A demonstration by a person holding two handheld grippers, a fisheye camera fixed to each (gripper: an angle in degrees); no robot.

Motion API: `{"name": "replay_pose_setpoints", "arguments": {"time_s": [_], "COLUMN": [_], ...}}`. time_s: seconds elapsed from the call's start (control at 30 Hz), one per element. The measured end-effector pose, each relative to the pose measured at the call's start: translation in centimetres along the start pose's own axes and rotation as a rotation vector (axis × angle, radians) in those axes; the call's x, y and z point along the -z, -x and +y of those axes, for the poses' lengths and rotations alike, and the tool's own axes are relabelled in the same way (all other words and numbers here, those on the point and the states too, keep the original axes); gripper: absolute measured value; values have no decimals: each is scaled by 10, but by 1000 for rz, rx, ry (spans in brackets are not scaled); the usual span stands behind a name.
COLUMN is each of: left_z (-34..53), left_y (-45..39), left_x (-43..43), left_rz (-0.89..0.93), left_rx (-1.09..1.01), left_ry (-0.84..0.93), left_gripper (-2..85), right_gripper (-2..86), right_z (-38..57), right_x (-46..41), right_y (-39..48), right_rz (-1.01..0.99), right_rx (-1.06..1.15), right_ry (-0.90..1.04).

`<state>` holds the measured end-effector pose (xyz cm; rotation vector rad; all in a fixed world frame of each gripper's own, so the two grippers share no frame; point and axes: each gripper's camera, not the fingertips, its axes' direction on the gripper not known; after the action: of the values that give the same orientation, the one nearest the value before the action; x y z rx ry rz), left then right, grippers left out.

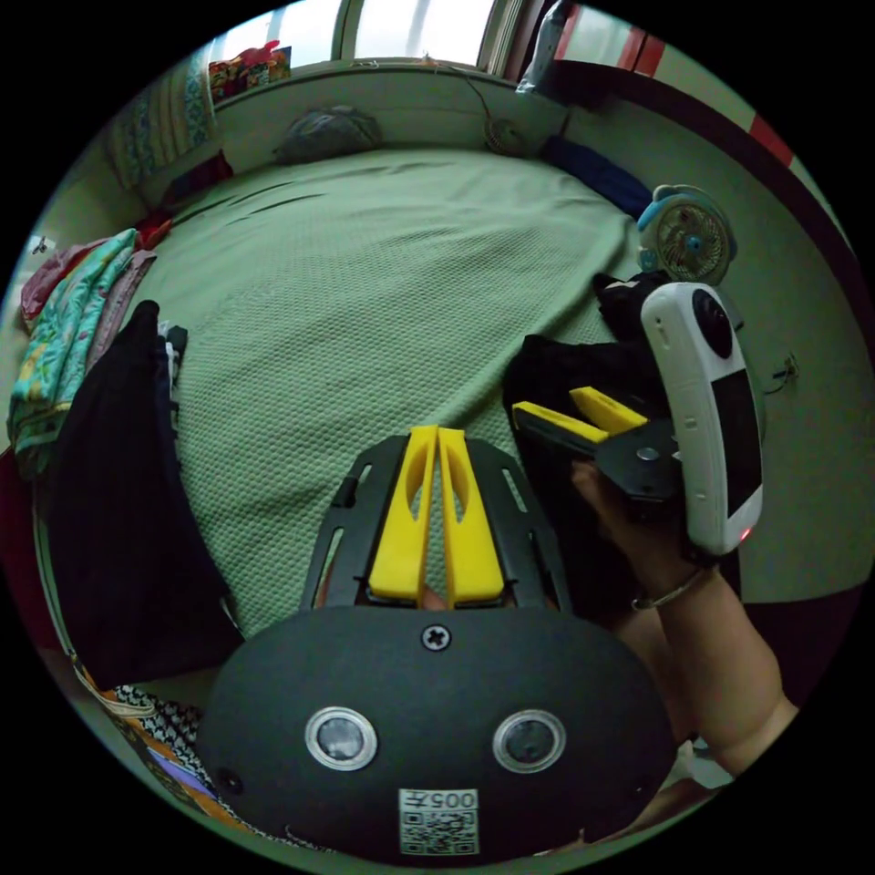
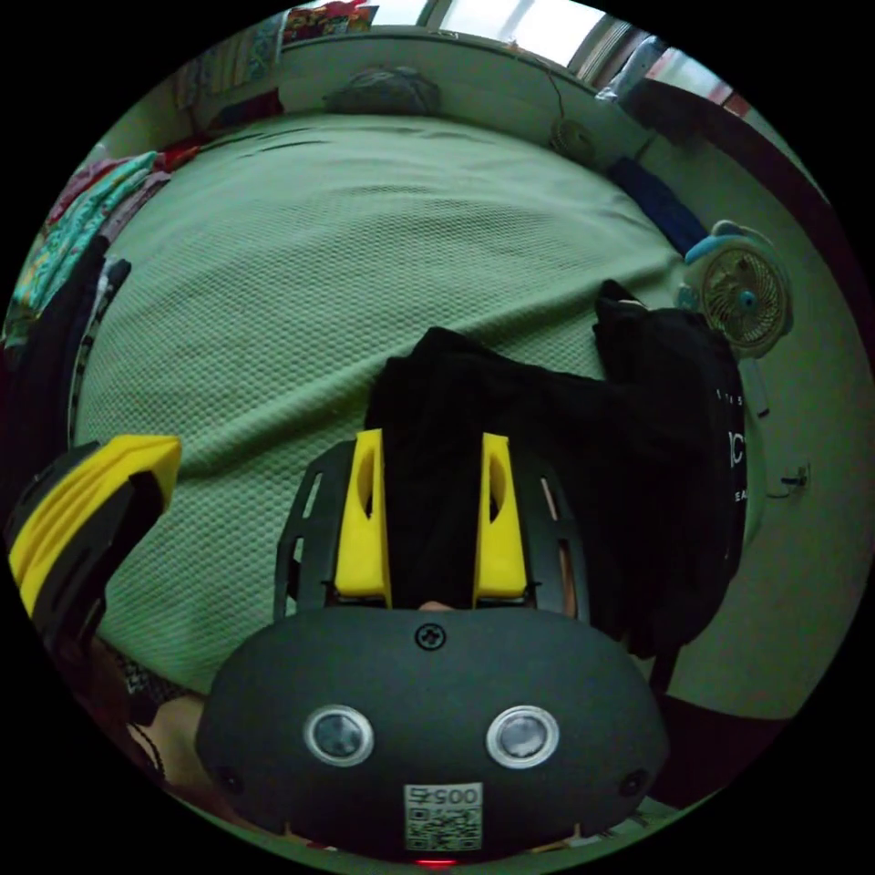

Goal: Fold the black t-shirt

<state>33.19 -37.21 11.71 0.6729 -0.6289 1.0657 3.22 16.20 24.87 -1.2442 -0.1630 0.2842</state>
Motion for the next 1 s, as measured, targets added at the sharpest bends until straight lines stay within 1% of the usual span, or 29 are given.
{"name": "replay_pose_setpoints", "arguments": {"time_s": [0.13,0.2,0.33,0.43,0.5,0.7,0.83,0.93,1.0], "left_z": [-2,-1,1,4,5,7,10,12,13], "left_y": [11,14,24,34,41,72,99,123,141], "left_x": [0,1,4,6,8,16,21,24,24], "left_rz": [34,46,40,58,70,141,167,116,66], "left_rx": [-3,-11,-23,-17,-15,10,69,107,152], "left_ry": [2,1,-11,-13,-19,-33,-58,-72,-60], "left_gripper": [-6,-6,-7,-7,-7,-6,-7,-7,-7], "right_gripper": [80,43,22,17,14,13,13,13,15], "right_z": [-14,-18,-20,-21,-18,-16,-35,-62,-87], "right_x": [1,2,6,13,29,72,86,102,114], "right_y": [-3,-8,-9,-8,-5,28,54,80,108], "right_rz": [-58,-84,-135,-177,-200,-187,-214,-246,-255], "right_rx": [-59,-115,-176,-217,-233,-124,-72,-54,12], "right_ry": [8,-12,-45,-90,-167,-365,-380,-410,-433]}}
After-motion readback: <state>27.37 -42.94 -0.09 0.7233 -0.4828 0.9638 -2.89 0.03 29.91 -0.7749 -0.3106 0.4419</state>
